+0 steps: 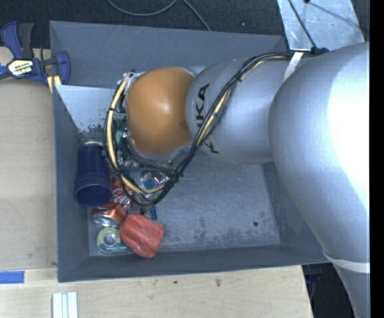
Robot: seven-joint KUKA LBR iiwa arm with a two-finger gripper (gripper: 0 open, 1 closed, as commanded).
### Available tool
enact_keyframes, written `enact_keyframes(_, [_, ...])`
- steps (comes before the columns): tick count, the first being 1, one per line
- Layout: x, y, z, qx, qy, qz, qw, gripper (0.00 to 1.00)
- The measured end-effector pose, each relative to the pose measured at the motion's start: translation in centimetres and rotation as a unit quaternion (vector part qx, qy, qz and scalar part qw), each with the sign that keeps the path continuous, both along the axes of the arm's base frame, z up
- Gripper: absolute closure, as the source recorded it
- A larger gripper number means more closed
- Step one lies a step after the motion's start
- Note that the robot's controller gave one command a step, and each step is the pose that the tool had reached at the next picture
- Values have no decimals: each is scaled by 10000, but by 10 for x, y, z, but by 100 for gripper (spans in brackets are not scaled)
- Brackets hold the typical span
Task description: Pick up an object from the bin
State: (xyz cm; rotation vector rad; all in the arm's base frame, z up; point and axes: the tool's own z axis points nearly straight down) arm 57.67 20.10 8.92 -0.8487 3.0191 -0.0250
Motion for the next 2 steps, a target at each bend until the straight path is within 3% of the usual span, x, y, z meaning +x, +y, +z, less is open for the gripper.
enact_keyframes(1, [-20, -8, -10, -75, -125, 274, 9995, 0])
enact_keyframes(2, [-44, -23, -18, 20, -36, -1383, 9904, 100])
